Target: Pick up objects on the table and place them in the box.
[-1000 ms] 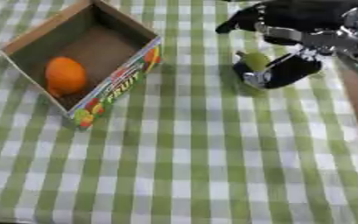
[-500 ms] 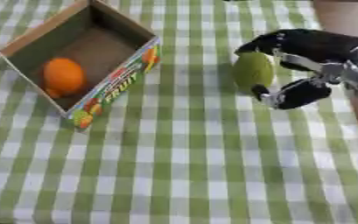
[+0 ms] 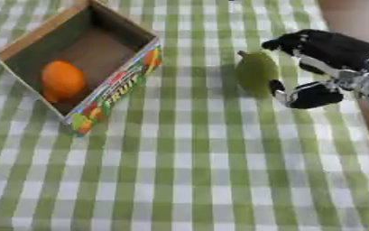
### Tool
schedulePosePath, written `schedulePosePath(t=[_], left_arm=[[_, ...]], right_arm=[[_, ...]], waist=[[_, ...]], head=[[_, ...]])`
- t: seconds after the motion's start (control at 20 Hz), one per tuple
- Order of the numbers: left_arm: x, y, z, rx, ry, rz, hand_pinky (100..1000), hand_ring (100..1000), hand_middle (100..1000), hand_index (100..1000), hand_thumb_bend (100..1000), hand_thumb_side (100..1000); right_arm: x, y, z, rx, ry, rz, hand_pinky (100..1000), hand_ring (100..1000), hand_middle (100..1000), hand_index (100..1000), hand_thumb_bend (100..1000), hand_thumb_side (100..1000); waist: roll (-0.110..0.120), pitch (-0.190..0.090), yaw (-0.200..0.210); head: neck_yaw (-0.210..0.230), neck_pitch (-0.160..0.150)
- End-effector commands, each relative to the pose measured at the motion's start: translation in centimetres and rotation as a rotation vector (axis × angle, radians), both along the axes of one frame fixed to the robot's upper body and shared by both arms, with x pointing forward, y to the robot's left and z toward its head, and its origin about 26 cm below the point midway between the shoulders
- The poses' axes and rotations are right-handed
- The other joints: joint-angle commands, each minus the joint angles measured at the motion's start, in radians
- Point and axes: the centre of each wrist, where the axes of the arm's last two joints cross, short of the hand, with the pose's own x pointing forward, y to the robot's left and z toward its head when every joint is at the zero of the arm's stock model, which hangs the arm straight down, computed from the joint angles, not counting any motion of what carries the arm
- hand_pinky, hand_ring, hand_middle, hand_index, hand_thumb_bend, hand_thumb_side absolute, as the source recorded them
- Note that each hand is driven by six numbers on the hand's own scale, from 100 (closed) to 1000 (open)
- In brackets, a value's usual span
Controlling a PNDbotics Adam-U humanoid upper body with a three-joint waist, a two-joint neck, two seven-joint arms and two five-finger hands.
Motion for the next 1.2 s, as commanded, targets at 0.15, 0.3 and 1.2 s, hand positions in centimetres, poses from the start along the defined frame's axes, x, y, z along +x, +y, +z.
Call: schedulePosePath(t=[0.15, 0.3, 1.2], left_arm=[[-0.3, 0.0, 0.7, 0.017, -0.017, -0.005, 719, 691, 681, 832, 191, 426], [-0.3, 0.0, 0.7, 0.018, -0.016, -0.006, 718, 691, 680, 832, 191, 423], [-0.2, -0.2, 0.6, 0.016, -0.011, -0.017, 714, 687, 676, 833, 182, 420]], right_arm=[[0.5, -0.8, 1.5, 0.0, -0.058, -0.029, 1000, 100, 878, 1000, 100, 254], [0.8, -1.1, 1.6, -0.01, -0.056, -0.033, 1000, 100, 885, 1000, 100, 271], [3.0, -1.9, 0.9, -0.025, 0.046, -0.044, 1000, 100, 886, 1000, 100, 291]], waist=[[0.002, -0.022, 0.001], [0.001, -0.022, 0.001], [0.003, -0.021, 0.013]], head=[[-0.003, -0.002], [-0.003, -0.002], [-0.011, -0.005]])
